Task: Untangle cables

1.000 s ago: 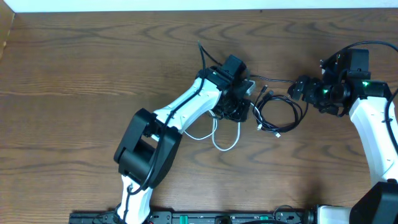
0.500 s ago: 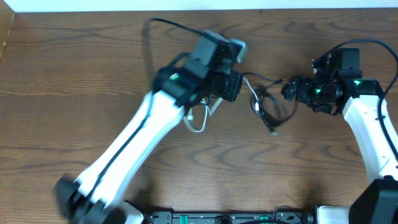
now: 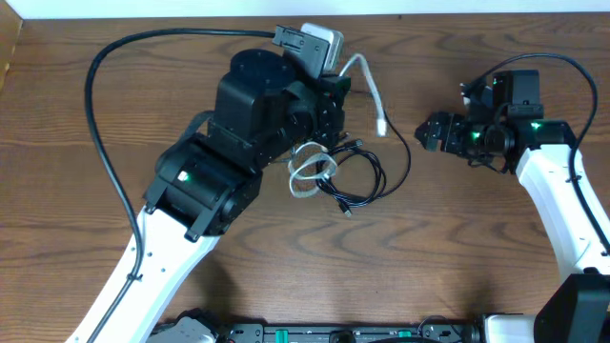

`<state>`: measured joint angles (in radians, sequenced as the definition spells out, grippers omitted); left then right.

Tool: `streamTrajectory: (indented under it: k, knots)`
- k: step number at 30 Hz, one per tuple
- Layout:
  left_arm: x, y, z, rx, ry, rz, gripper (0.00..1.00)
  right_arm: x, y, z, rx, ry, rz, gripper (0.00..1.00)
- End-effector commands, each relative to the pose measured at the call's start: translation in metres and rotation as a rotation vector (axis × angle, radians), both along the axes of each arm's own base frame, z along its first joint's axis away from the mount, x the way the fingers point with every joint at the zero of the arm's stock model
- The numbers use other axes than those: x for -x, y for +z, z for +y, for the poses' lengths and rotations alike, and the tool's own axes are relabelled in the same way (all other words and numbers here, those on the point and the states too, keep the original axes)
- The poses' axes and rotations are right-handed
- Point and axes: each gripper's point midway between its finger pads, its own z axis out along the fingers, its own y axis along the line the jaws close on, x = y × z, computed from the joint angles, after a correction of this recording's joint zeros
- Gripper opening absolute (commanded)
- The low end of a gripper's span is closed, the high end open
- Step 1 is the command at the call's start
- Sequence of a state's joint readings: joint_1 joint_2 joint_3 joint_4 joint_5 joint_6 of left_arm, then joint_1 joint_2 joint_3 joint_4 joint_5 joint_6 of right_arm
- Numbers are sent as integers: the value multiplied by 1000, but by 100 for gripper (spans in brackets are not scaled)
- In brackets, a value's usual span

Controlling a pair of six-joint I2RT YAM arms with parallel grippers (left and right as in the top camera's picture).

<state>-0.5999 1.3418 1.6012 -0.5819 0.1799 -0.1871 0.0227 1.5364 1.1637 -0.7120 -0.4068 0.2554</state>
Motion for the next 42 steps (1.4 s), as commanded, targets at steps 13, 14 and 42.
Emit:
streamTrajectory:
  k: [13,14,42]
  knots:
    - [-48,69,42,467,151,17,7,23,92,115,-470,680,-435,91]
    - [-48,79,42,513,126,11,7,24,101,118,-502,703,-464,91]
    - [-21,144,45,851,-146,120,7,28,177,236,-497,764,-814,83]
